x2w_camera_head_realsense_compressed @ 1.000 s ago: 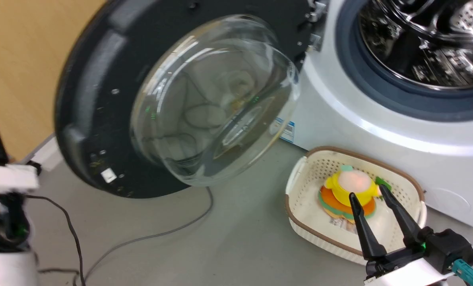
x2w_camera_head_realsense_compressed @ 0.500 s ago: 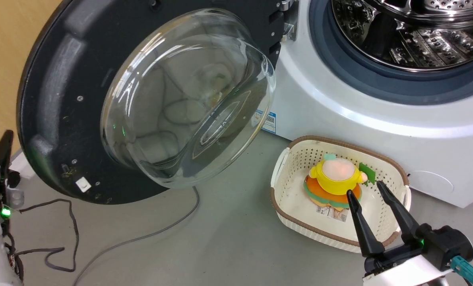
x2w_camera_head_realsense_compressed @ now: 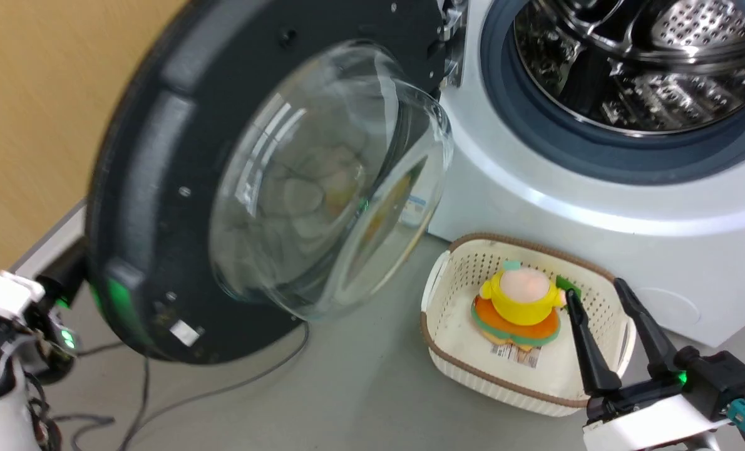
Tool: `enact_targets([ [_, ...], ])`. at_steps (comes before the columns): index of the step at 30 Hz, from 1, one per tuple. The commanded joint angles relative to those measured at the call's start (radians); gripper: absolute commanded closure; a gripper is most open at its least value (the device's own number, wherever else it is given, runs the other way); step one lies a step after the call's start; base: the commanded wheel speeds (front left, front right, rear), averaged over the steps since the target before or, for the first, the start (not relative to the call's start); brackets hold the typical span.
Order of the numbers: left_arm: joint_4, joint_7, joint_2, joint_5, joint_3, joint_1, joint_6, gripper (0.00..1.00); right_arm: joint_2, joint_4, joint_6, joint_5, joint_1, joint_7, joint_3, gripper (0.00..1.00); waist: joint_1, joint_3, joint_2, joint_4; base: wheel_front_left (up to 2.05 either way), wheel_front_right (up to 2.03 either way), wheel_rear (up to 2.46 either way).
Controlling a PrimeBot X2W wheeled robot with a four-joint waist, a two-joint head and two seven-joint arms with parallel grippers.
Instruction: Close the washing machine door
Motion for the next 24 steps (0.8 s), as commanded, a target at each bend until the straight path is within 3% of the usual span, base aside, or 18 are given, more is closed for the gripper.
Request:
enact_targets([
  [1, -0.026, 0.029, -0.019, -0.01, -0.016, 0.03, 0.002, 1.0, 0.007, -0.002, 0.001, 0.004, 0.002, -0.004, -0.009, 0.0, 0.0, -0.015, -0.0001, -0.005, 0.0, 0.0, 0.0],
  [12, -0.263, 0.174, -0.106, -0.045, -0.114, 0.182, 0.065, 1.0, 0.027, -0.003, 0.001, 0.011, 0.036, -0.004, -0.053, 0.0, 0.0, -0.053, -0.0001, -0.038, 0.0, 0.0, 0.0],
  [24, -0.41, 0.151, -0.154, -0.093, -0.3, 0.34, 0.094, 1.0, 0.027, 0.0, 0.001, 0.009, 0.042, -0.004, -0.054, 0.0, 0.0, -0.051, -0.0001, -0.153, 0.0, 0.0, 0.0],
])
